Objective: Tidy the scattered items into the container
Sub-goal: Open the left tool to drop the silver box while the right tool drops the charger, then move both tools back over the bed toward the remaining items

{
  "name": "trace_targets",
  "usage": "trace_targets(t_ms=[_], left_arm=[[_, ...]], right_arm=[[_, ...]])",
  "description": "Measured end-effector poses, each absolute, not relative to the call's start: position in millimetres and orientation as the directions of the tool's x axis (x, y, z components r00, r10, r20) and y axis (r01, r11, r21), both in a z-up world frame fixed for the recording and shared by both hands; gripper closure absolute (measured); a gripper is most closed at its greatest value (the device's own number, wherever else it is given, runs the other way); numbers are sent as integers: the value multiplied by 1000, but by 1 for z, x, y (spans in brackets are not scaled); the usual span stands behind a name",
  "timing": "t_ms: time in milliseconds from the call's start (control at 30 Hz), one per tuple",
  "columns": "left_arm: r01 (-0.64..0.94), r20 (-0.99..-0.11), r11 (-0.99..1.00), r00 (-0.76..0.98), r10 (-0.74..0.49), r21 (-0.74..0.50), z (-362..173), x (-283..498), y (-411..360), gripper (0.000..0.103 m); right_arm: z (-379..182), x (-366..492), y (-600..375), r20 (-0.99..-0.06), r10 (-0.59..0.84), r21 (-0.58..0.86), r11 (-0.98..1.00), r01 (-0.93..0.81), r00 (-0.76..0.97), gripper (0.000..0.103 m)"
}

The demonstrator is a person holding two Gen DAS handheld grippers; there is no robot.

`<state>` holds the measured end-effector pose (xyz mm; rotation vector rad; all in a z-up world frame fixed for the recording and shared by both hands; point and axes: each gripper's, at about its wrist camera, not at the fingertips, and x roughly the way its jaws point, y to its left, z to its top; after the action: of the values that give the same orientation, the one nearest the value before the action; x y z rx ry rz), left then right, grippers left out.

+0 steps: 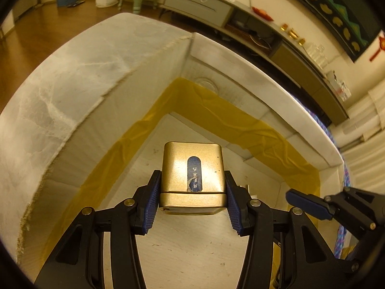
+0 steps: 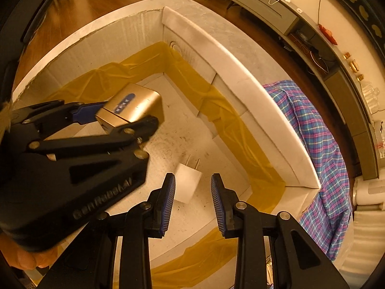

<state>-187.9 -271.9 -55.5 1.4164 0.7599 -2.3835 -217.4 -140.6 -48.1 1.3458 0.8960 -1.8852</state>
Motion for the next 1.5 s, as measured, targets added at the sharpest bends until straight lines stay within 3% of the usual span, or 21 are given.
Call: trace_targets(t_ms=[67,300,700,1000,1267,1400,1500], left_arm=[[478,-868,-820,-495,45,-315,-55,-187,-275,49],[468,-850,-810,-522,71,-355,-50,-179,-283,48],[462,-826,-847,-562,-50,-263,-16,-156,-271,48],[410,-722,-899,-668,-179,-156,32,-108,-228,48],[296,-582,-935,-803,-133,-196,70,-56,-177,48],[197,-510,-970,-855,-97,-145,76,-39,-138,48],[101,-514,-987,-858,-22,-128,69,-34,-107,48]], right_arm=[[-44,-217,-138,-956,-128,-147,-568,810,-263,63],[-44,-212,-122,-956,-151,-119,-580,806,-250,61],[-26,-178,-95,-913,-325,-5,-593,805,-245,60],[11,-123,-44,-720,-580,15,-564,826,-382,58],[38,-67,37,-533,-712,45,-563,825,-457,49],[37,-56,80,-504,-710,68,-599,798,-491,48],[28,-56,113,-496,-695,120,-648,752,-520,47]])
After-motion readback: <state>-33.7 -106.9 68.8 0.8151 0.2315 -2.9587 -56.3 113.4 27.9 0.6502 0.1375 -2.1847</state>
